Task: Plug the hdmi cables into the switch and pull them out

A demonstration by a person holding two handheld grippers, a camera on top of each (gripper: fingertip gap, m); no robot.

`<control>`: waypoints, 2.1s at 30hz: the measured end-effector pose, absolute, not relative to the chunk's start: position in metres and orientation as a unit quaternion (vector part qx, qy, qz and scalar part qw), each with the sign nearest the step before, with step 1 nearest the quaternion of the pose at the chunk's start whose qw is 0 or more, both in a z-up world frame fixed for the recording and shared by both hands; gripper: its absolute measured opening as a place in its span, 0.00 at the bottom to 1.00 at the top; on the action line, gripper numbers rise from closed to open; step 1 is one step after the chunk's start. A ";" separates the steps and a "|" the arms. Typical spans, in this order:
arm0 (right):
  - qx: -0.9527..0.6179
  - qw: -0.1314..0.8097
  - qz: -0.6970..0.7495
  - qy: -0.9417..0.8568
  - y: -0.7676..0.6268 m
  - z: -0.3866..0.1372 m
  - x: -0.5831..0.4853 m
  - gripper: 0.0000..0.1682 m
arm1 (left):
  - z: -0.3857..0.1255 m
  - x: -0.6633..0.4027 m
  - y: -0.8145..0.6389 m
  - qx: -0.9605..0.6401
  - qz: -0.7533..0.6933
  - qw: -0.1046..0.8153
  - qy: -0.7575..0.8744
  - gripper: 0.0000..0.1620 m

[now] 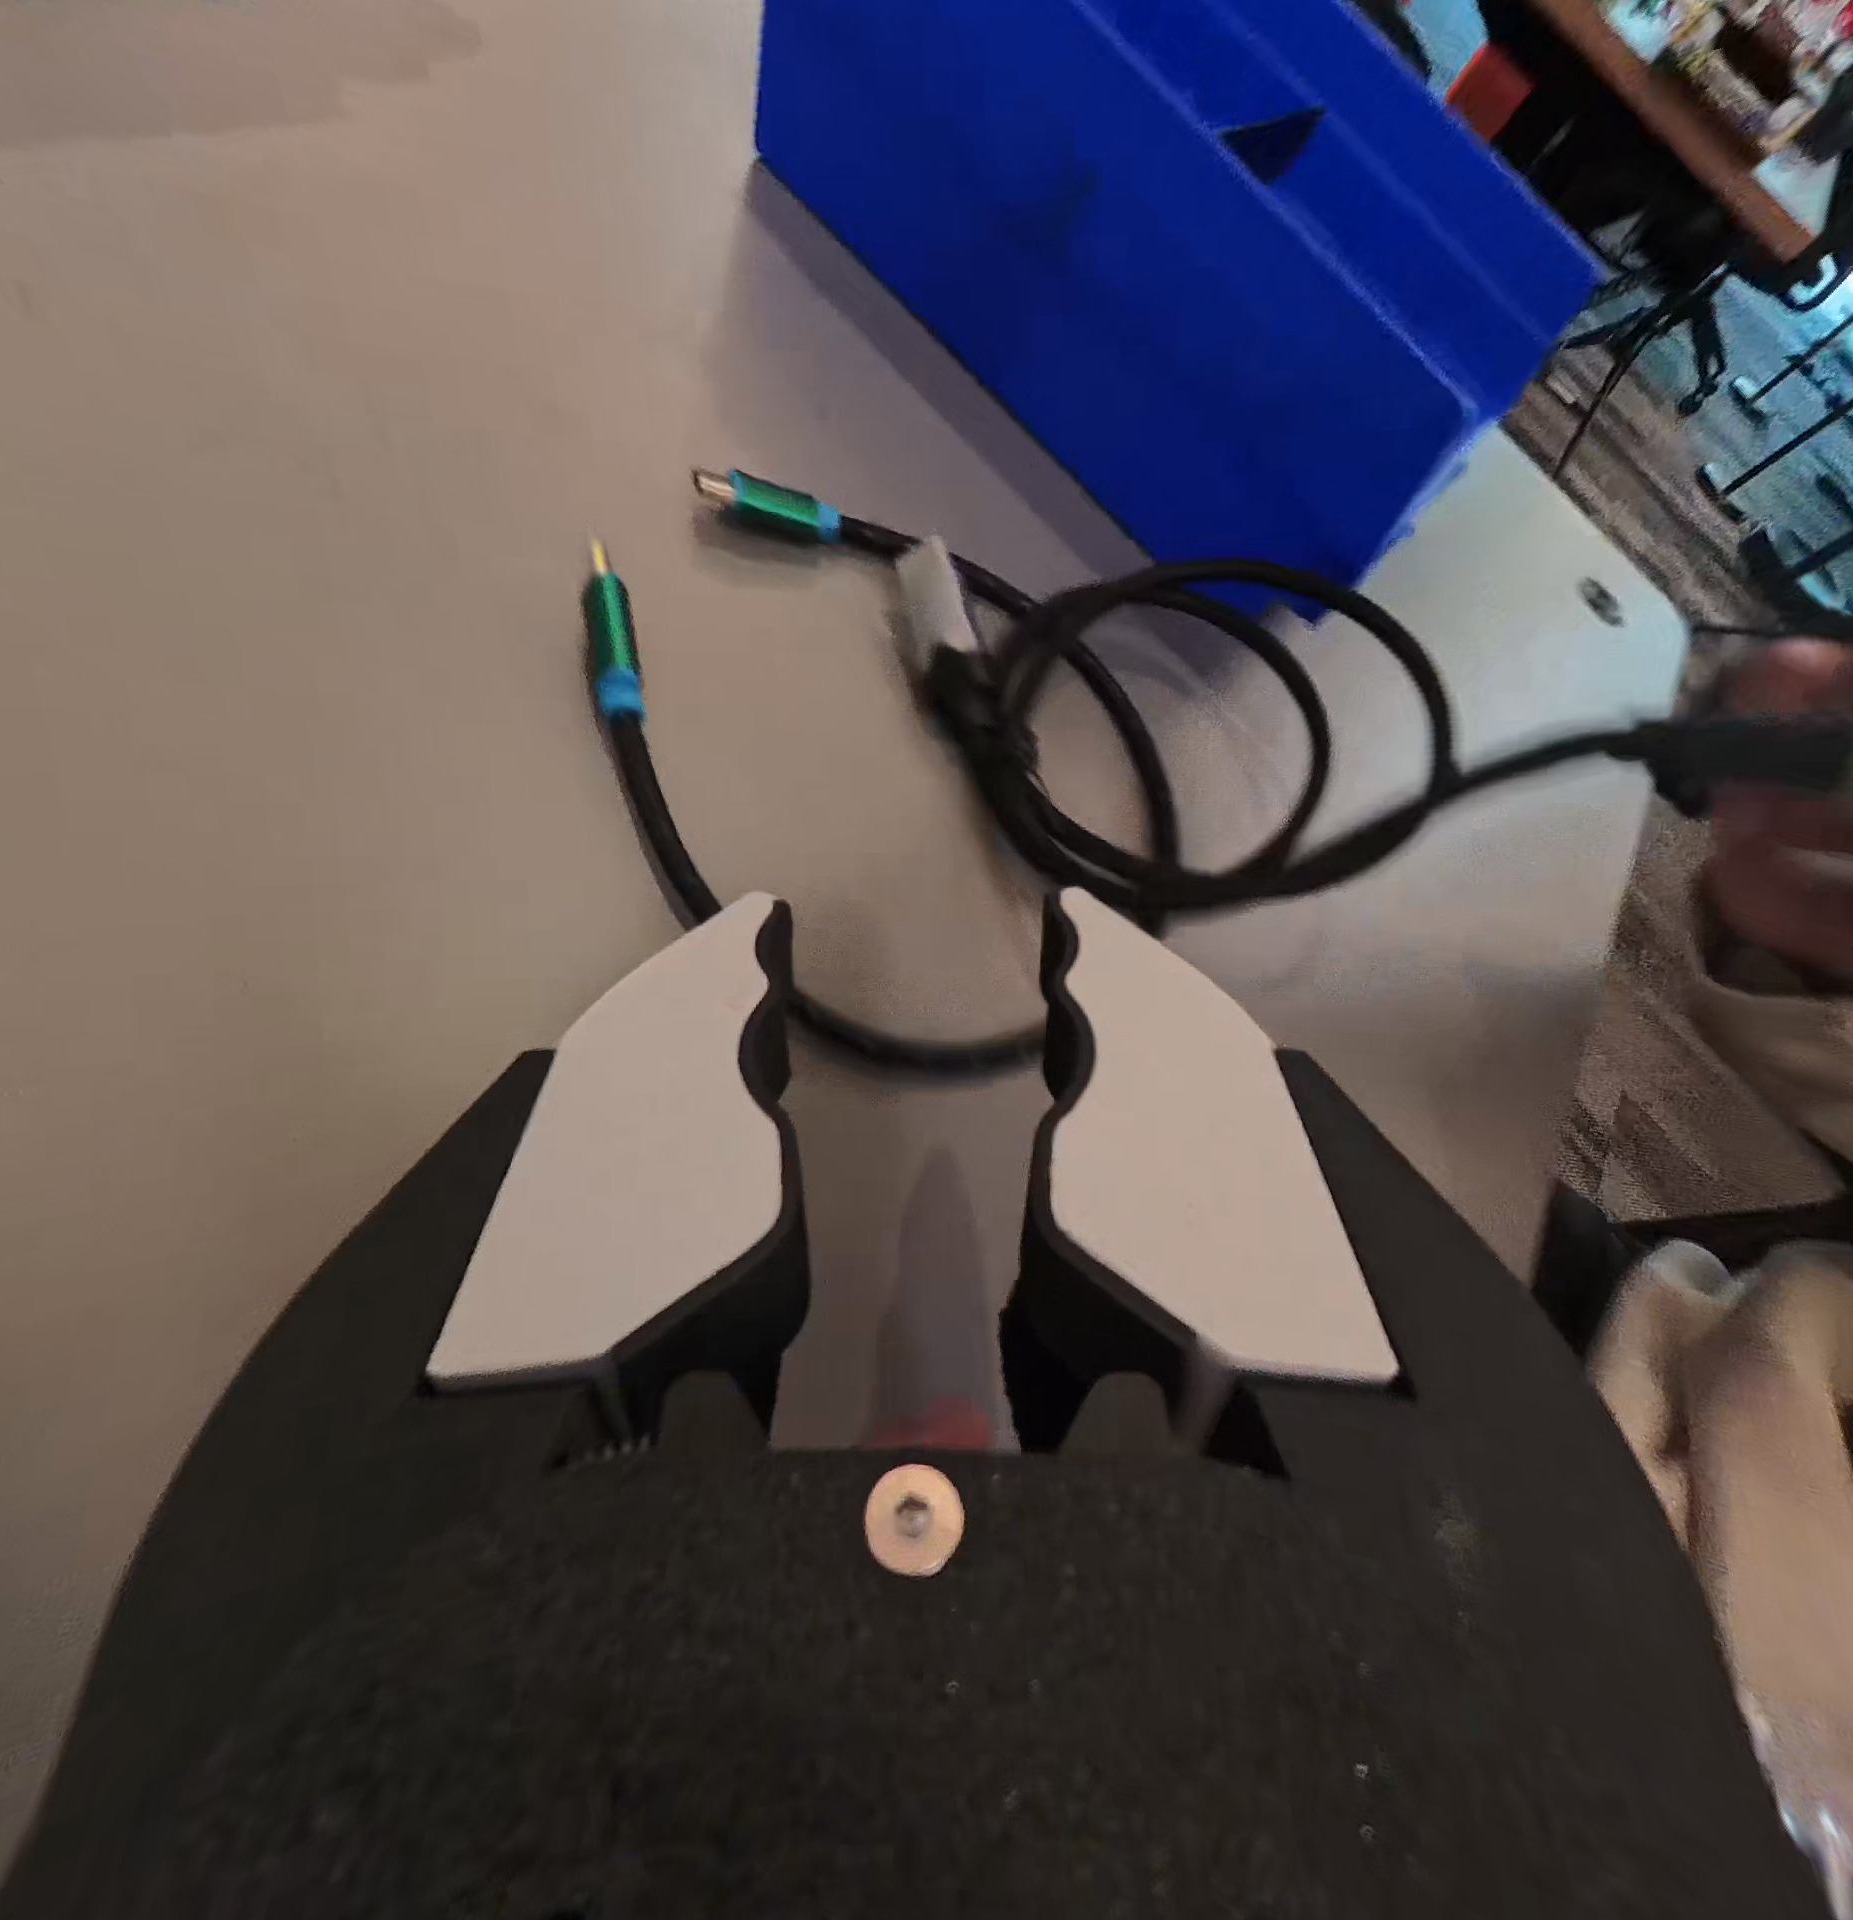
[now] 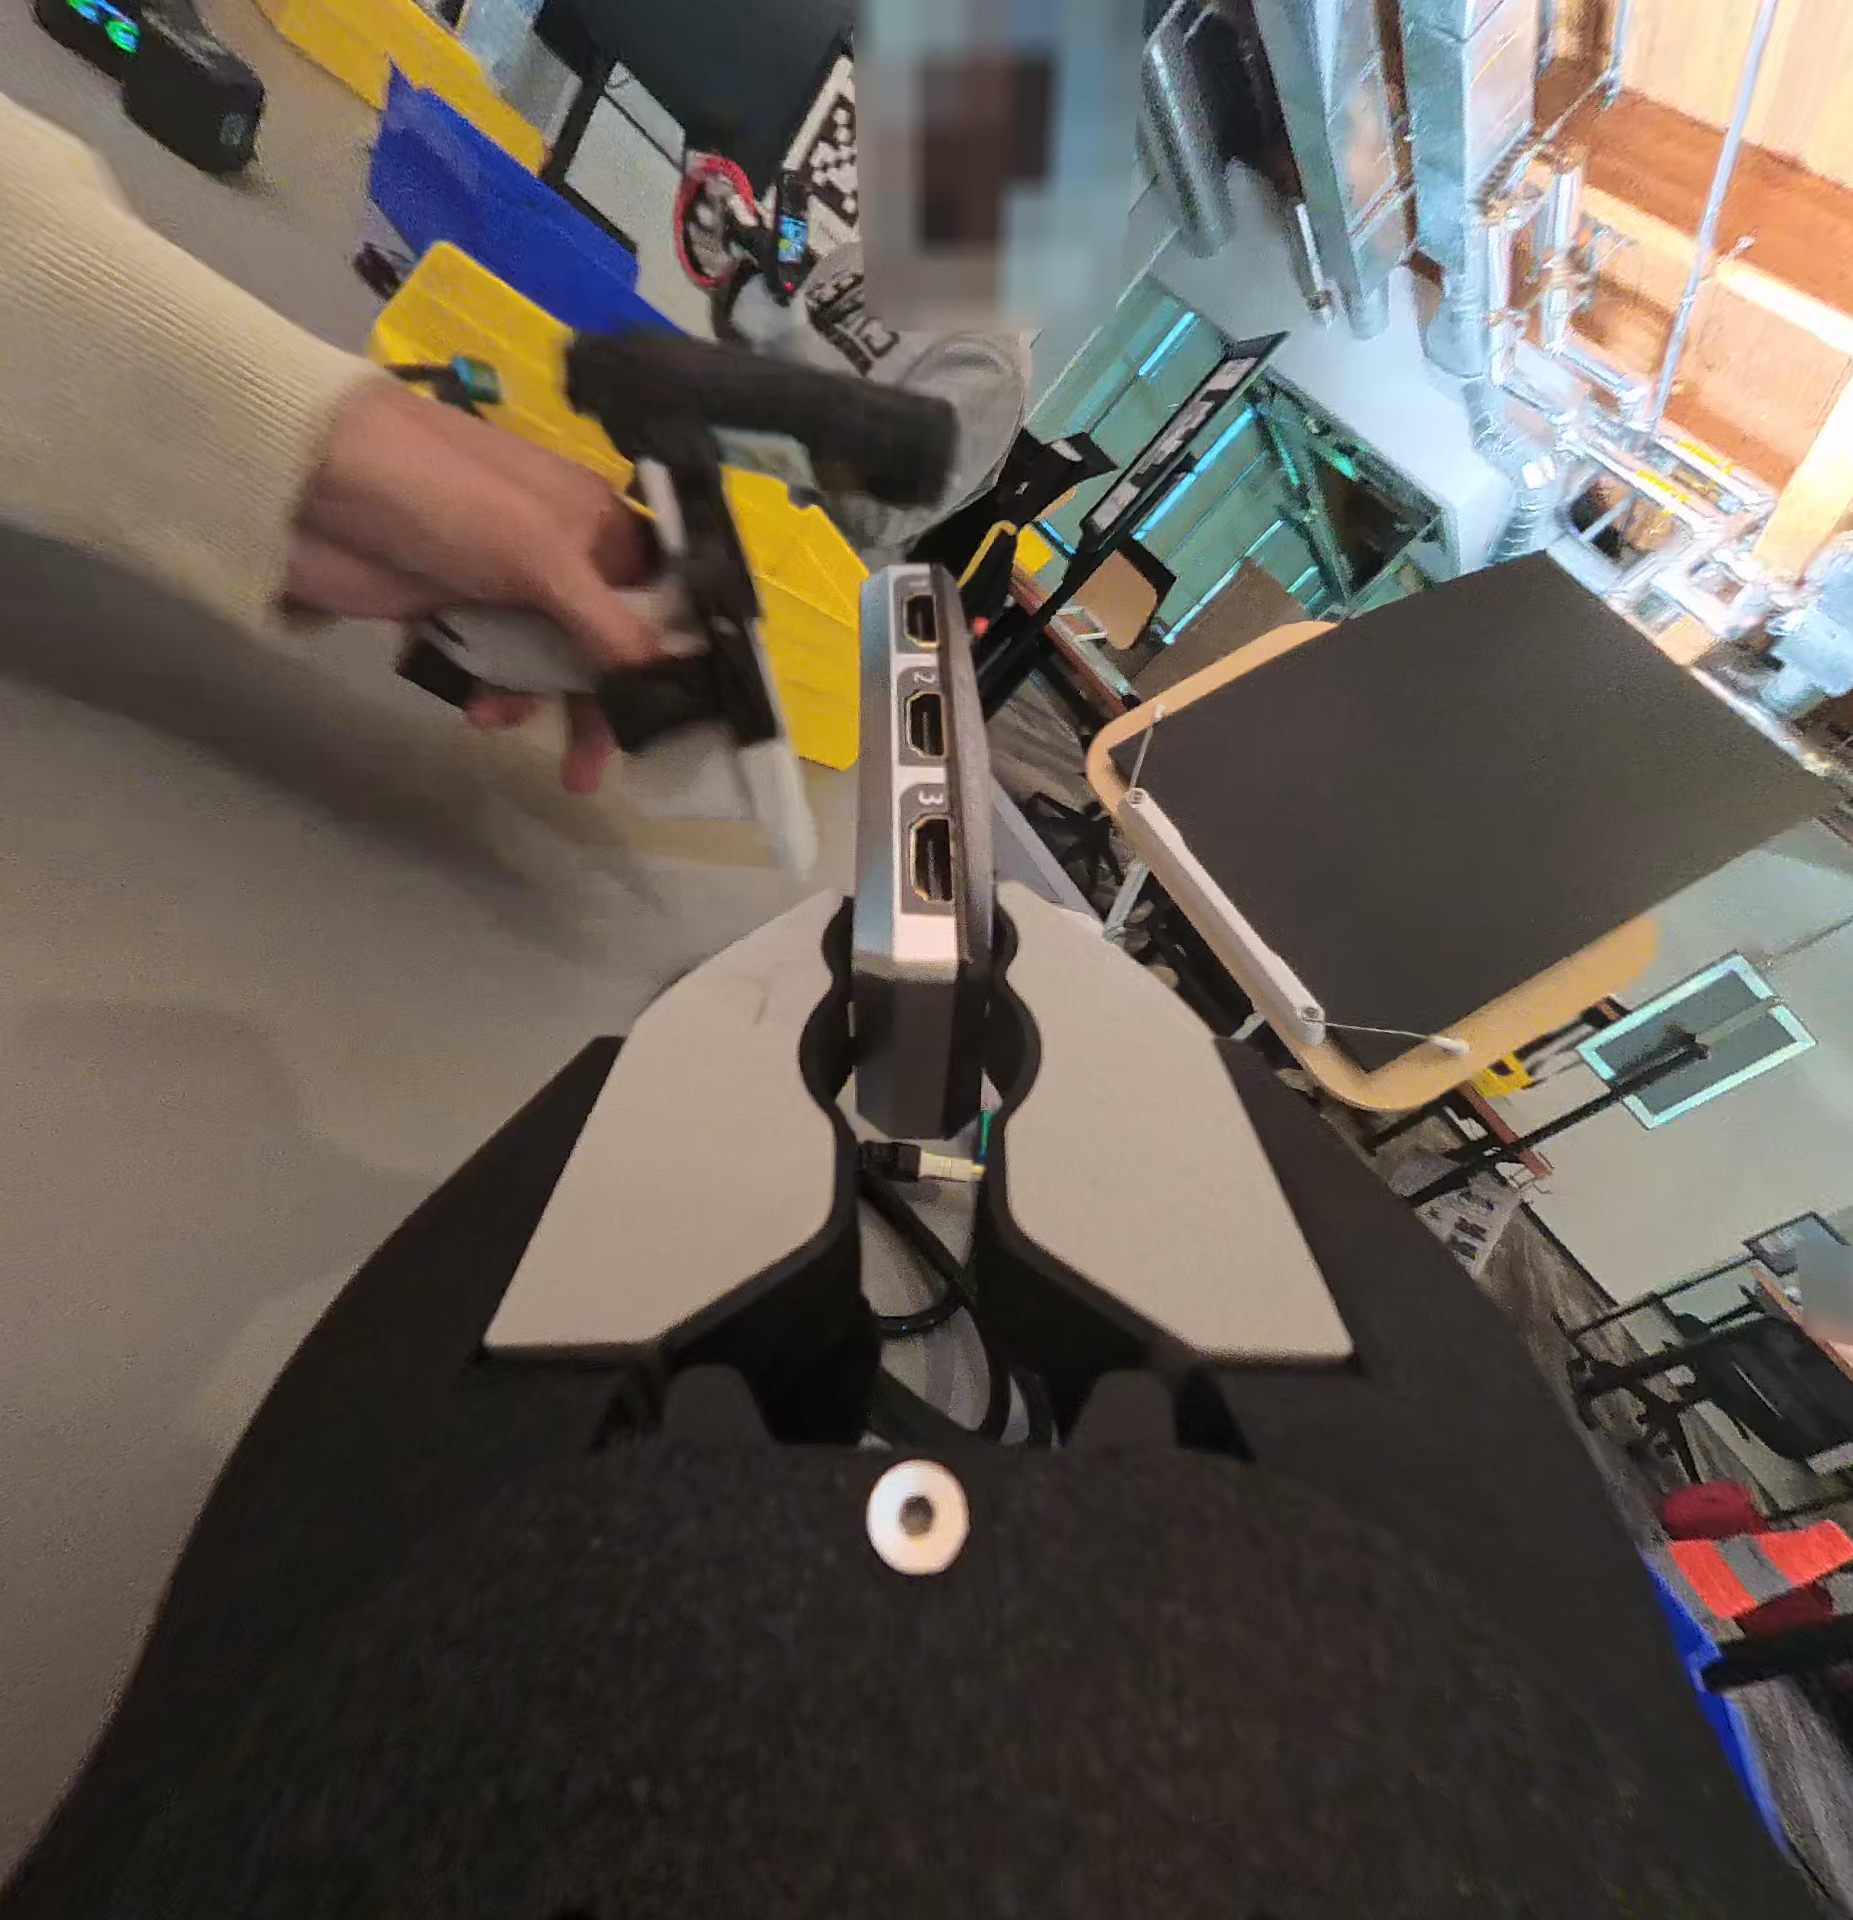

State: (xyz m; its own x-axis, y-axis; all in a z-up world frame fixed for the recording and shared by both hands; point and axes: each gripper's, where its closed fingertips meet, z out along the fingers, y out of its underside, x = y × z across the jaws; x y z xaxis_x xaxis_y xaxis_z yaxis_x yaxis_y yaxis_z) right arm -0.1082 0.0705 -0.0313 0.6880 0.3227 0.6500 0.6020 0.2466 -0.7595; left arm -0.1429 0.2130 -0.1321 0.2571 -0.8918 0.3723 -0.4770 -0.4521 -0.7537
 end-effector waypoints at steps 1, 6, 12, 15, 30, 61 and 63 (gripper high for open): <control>-0.608 0.689 -0.095 -0.383 0.069 -0.032 -0.107 0.13 | -0.137 -0.132 0.227 -0.761 -0.392 0.251 0.451 0.27; -0.612 0.698 -0.075 -0.363 0.065 -0.036 -0.097 0.13 | -0.158 -0.103 0.261 -0.790 -0.375 0.220 0.433 0.19; -0.616 0.697 -0.056 -0.362 0.062 -0.042 -0.094 0.12 | -0.175 -0.099 0.256 -0.796 -0.374 0.207 0.429 0.15; -0.617 0.699 -0.052 -0.359 0.065 -0.041 -0.093 0.12 | -0.181 -0.096 0.253 -0.796 -0.380 0.200 0.427 0.00; -0.611 0.699 -0.058 -0.367 0.071 -0.039 -0.097 0.12 | -0.189 -0.102 0.241 -0.797 -0.291 0.234 0.474 0.17; -0.598 0.734 -0.102 -0.306 0.087 -0.016 -0.096 0.13 | -0.107 -0.209 0.070 -0.414 0.174 0.532 0.717 0.04; -0.598 0.734 -0.090 -0.308 0.085 -0.016 -0.097 0.13 | -0.124 -0.200 0.055 -0.430 0.135 0.510 0.733 0.04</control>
